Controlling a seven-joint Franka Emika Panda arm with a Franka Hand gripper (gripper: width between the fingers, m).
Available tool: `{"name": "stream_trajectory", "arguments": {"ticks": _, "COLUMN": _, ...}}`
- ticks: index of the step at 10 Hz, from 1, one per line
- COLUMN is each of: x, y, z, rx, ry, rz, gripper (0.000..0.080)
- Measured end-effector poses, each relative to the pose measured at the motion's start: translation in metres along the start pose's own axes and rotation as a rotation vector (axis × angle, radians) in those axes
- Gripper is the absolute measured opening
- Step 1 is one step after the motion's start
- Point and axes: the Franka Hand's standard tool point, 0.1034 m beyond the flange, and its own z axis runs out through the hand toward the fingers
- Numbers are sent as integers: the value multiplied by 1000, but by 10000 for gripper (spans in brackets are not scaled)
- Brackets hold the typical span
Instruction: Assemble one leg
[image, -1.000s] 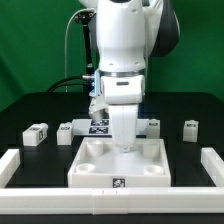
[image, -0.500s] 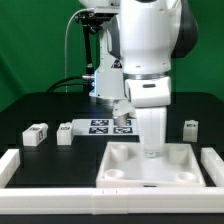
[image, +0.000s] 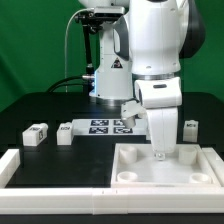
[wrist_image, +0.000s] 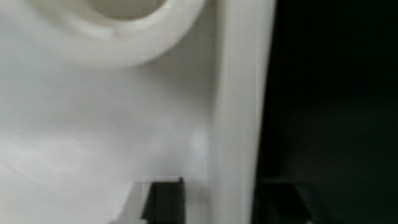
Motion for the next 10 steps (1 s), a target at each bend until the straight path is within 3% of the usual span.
{"name": "stream_trajectory", "arguments": {"ticks": 1, "x": 0, "y": 0, "z": 0, "rx": 0, "ry": 0, "rz": 0, "gripper": 376}}
{"name": "stream_trajectory", "arguments": {"ticks": 2, "x": 0, "y": 0, "z": 0, "rx": 0, "ry": 0, "rz": 1, "gripper": 376}}
{"name": "stream_trajectory", "arguments": {"ticks": 3, "x": -1, "y": 0, "z": 0, "rx": 0, "ry": 0, "rz": 1, "gripper": 556}}
{"name": "stream_trajectory", "arguments": {"ticks": 4, "x": -1, "y": 0, "z": 0, "rx": 0, "ry": 0, "rz": 1, "gripper": 620}}
{"name": "stream_trajectory", "arguments": {"ticks": 10, "x": 1, "y": -3, "z": -3, "rx": -7, "ry": 0, "rz": 55, "gripper": 649}}
